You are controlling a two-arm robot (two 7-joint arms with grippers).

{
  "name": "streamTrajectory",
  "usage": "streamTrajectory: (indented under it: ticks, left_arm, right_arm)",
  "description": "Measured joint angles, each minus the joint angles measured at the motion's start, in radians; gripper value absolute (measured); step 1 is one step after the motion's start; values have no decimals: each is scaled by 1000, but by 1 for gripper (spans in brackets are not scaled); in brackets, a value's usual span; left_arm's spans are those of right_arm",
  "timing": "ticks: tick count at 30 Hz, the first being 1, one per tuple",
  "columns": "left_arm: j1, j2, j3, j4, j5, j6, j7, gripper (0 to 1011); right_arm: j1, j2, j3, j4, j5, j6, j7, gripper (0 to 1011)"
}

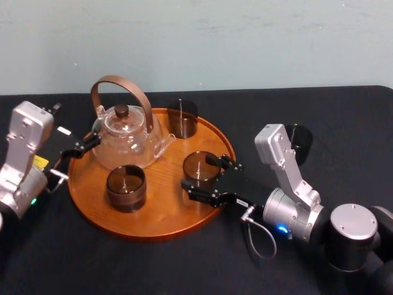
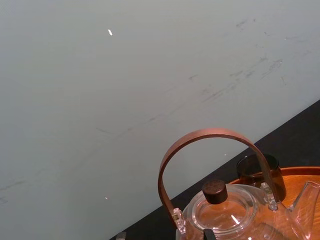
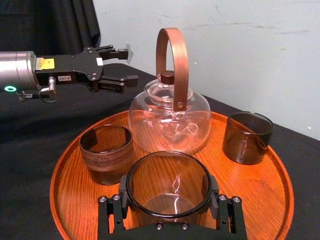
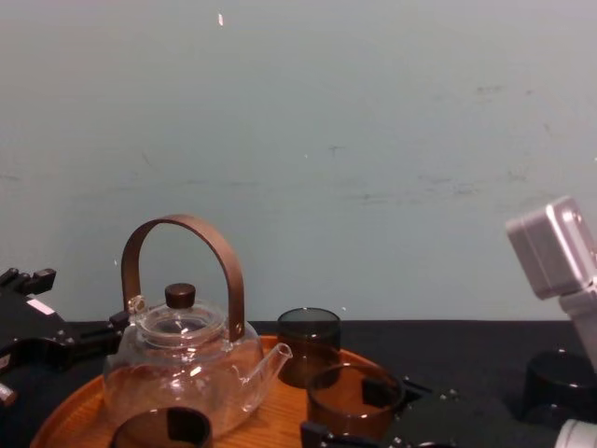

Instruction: Pick up the glass from the table and place it on the tray.

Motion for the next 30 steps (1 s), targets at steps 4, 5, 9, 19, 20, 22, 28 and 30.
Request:
streamTrajectory:
  ticks: [4, 5, 9, 19, 20, 22, 28, 30]
  left_arm:
    - [0, 0, 0, 0, 0, 0, 0, 1001]
    - [0, 0, 0, 0, 0, 0, 0, 1001]
    - [0, 0, 0, 0, 0, 0, 0, 1001]
    - [0, 0, 0, 0, 0, 0, 0, 1001]
    - [0, 0, 0, 0, 0, 0, 0, 1001]
    - [0, 0, 0, 0, 0, 0, 0, 1001]
    - [0, 0, 0, 0, 0, 0, 0, 1001]
    - [0, 0, 0, 0, 0, 0, 0, 1001]
  right_arm:
    - [4, -5, -7, 9, 0, -7, 5, 908]
    - [7, -7, -10, 14, 0, -10, 7, 908]
    - [14, -14, -19, 27, -3, -18, 10, 908]
    - [40, -36, -38, 76, -17, -34, 15, 908]
    - [42, -38, -40, 80, -18, -35, 16, 908]
    - [47, -43, -43, 90, -20, -38, 18, 908]
    - [59, -55, -50, 115, -23, -49, 25, 908]
    - [61, -56, -51, 118, -23, -51, 27, 908]
